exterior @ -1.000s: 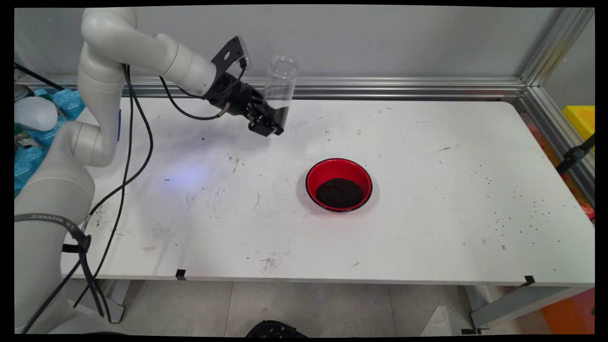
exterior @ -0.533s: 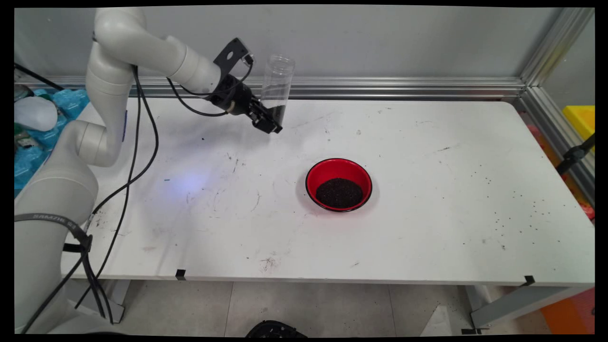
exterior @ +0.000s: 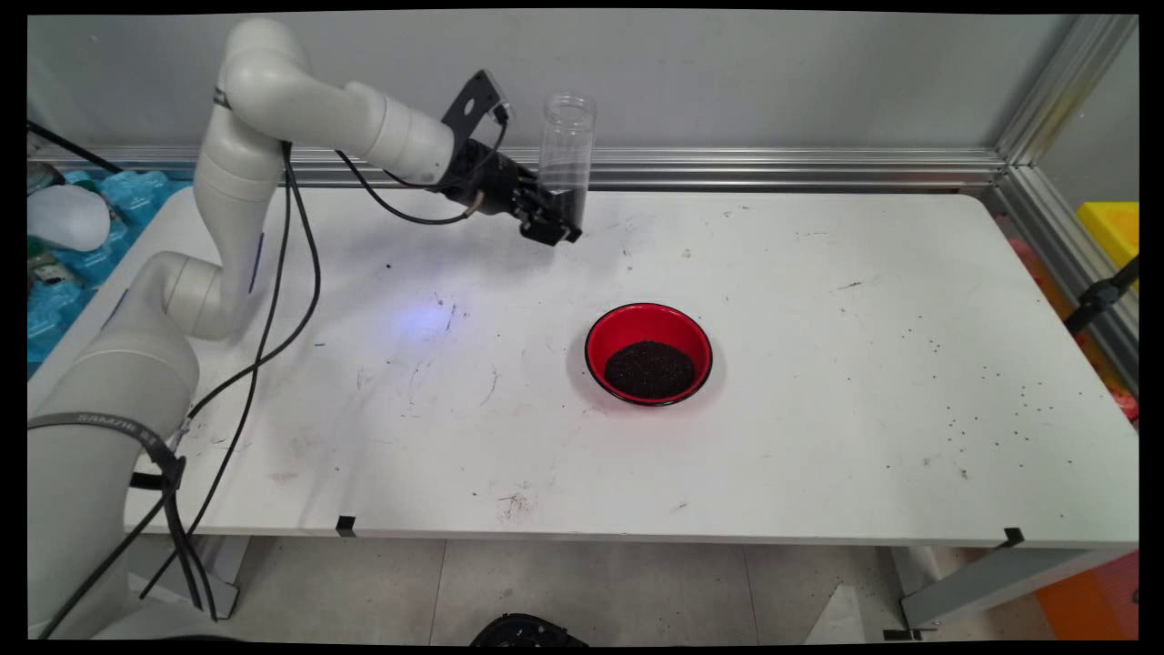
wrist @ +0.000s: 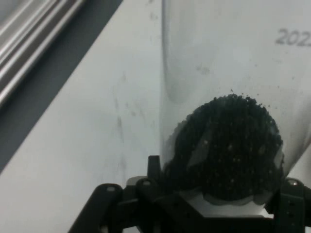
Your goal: Place the picked object on the table
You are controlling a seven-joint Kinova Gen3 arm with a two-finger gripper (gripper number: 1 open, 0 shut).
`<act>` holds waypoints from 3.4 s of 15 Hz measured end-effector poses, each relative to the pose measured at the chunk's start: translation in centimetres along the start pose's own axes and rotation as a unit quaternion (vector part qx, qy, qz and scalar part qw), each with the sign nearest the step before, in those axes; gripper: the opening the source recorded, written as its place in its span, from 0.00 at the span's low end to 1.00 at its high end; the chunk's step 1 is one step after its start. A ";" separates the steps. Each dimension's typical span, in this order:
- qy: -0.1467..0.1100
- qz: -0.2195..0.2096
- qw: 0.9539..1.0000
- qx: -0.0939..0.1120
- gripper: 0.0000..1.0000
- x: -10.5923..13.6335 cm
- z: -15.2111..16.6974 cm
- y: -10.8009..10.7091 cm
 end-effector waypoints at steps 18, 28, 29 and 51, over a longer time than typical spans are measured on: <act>0.016 0.036 0.998 -0.042 0.00 -2.2 6.6 -1.9; 0.022 0.047 0.997 -0.054 0.00 -3.0 7.7 -1.6; 0.022 0.048 0.997 -0.055 0.00 -3.0 7.8 -1.5; 0.027 0.061 0.995 -0.079 0.00 -3.3 10.2 -0.7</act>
